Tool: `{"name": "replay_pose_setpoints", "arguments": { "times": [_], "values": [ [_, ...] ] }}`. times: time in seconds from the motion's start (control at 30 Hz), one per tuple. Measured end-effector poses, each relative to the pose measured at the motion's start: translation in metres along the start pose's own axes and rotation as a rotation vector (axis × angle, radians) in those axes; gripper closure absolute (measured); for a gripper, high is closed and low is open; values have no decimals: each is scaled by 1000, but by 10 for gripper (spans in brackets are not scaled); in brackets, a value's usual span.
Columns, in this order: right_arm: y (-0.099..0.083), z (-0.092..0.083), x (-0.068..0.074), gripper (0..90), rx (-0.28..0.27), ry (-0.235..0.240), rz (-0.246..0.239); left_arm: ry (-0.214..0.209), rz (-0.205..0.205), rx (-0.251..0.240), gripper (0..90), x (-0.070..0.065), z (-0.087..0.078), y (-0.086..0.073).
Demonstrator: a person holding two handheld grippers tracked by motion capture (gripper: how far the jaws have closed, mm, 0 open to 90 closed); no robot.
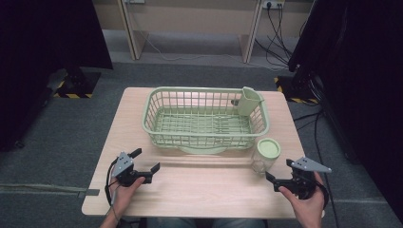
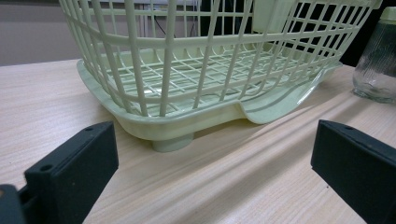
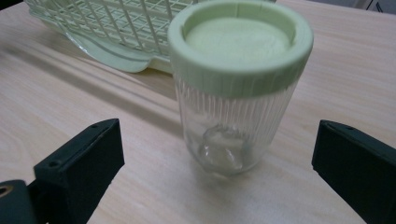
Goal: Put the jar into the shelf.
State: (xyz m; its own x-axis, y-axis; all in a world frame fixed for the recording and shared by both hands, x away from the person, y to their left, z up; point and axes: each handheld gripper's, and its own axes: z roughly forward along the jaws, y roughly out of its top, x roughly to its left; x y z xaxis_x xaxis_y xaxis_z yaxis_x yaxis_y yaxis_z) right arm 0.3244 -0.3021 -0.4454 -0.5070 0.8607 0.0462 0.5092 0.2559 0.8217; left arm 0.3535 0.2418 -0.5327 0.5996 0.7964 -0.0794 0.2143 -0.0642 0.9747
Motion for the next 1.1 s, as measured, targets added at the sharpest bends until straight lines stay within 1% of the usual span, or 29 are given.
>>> {"name": "replay_pose_setpoints", "arguments": {
  "times": [0.03,0.07,0.1,0.13,0.17,0.23,0.27,0.33,0.37,0.4,0.43,0.5,0.53,0.57,0.6,0.67,0.7,0.73,0.77,0.83,0.87,0.93,0.97,1.03,1.1],
  "values": [
    [4,2,-1,25,4,-1,-7,0,-2,-2,5,0,0,0],
    [4,2,-1,25,4,-1,-7,0,-2,-2,5,0,0,0],
    [14,6,-1,25,13,-5,-21,-1,-3,-3,5,0,0,0],
    [14,6,-1,25,13,-5,-21,-1,-3,-3,5,0,0,0],
    [22,11,-2,25,22,-8,-35,-1,-3,-3,5,0,0,0],
    [22,11,-2,25,22,-8,-35,-2,-4,-3,5,0,0,0],
    [31,17,-4,25,41,-9,-45,-2,-4,-3,5,0,0,0],
    [31,17,-4,25,41,-9,-45,-2,-5,-3,5,0,0,0],
    [38,22,-5,25,60,-13,-47,-3,-5,-4,5,0,0,0],
    [38,22,-5,25,60,-13,-47,-3,-5,-4,5,0,0,0],
    [44,28,-7,25,78,-14,-50,-3,-5,-4,5,0,0,0],
    [44,28,-7,26,78,-14,-50,-3,-5,-4,5,0,0,0],
    [48,33,-9,26,97,-10,-51,-4,-5,-5,5,1,0,0],
    [48,33,-9,26,97,-10,-51,-4,-5,-5,5,1,0,0],
    [52,39,-10,26,121,-9,-53,-4,-5,-5,5,1,0,0],
    [52,39,-10,26,121,-9,-53,-4,-5,-5,5,1,0,0],
    [54,45,-11,27,146,-4,-58,-4,-6,-5,5,1,0,0],
    [54,45,-11,27,146,-4,-58,-4,-6,-5,5,1,0,0],
    [56,53,-12,27,172,5,-59,-4,-6,-5,5,1,0,0],
    [56,53,-12,29,172,5,-59,-5,-6,-6,5,1,-1,0],
    [56,59,-14,29,188,11,-57,-5,-6,-6,5,1,-1,0],
    [56,59,-14,44,188,11,-57,-5,-8,-5,5,1,0,0],
    [55,63,-15,44,203,24,-52,-5,-8,-5,5,1,0,0],
    [54,65,-15,107,212,32,-50,-5,-8,-5,5,1,-1,0],
    [53,65,-15,110,211,32,-54,-5,-7,-6,5,1,-1,0]
  ]
}}
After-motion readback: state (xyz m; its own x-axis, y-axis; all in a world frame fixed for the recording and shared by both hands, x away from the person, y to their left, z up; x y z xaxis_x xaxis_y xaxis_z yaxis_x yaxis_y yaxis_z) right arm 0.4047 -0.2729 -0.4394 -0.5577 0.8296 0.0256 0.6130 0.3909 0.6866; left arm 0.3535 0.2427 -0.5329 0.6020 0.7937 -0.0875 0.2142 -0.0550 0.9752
